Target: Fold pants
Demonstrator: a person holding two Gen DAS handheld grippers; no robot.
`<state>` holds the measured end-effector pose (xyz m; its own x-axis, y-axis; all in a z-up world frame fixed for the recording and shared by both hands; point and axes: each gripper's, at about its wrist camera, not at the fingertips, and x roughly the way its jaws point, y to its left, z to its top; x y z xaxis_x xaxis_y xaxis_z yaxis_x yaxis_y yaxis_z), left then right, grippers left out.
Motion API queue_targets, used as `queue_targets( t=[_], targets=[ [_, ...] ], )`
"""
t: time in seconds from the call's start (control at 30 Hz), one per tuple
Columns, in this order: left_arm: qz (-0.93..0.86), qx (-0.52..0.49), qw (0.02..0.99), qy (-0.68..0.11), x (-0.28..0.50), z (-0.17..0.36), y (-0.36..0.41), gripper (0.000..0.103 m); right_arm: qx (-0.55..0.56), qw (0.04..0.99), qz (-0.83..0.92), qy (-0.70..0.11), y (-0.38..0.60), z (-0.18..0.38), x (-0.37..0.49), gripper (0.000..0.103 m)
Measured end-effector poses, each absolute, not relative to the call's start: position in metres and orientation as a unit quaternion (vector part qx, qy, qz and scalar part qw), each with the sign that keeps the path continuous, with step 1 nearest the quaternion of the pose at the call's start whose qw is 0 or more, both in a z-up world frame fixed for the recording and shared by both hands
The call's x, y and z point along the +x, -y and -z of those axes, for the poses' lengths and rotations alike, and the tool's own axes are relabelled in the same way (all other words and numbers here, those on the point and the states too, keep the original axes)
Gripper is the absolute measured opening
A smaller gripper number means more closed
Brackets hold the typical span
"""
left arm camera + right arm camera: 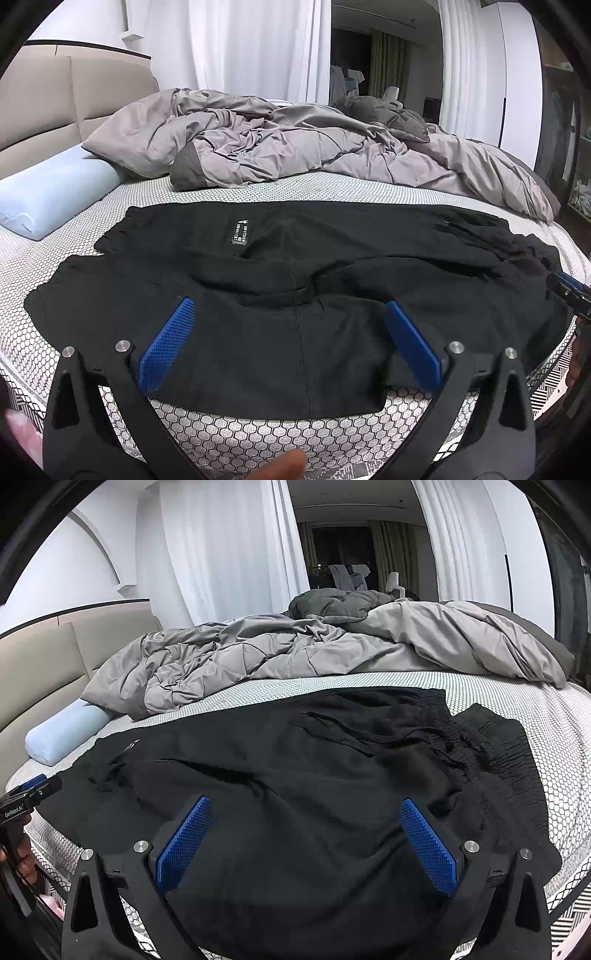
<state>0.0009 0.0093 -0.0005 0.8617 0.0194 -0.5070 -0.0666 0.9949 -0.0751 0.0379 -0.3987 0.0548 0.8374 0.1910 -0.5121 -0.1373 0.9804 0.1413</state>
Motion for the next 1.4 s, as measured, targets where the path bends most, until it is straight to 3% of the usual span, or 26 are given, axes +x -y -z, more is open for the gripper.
queue_targets(
  t=[0.37,0.63,0.9,1.2,1.4],
  targets=[
    [-0.041,-0.058,0.965,-0.252,-0.003,-0.014,-0.031,0.102,0.051,0.962,-0.067,-0.259,0.405,-0.059,0.039,0.103],
    [-0.097,-0.117,0.955,-0.253,-0.016,-0.025,-0.098,0.102,0.035,0.961,-0.052,-0.271,0.427,-0.068,0.041,0.103],
    [-0.159,-0.121,0.93,-0.31,-0.033,-0.008,-0.169,0.102,0.018,0.949,-0.07,-0.305,0.475,-0.091,0.043,0.103],
    [-0.148,-0.237,0.896,-0.346,-0.063,0.018,-0.245,0.102,0.029,0.942,-0.031,-0.334,0.508,-0.093,0.03,0.103],
    [-0.109,-0.272,0.887,-0.356,-0.061,0.03,-0.258,0.094,0.049,0.933,-0.053,-0.352,0.504,-0.086,0.01,0.103]
  ],
)
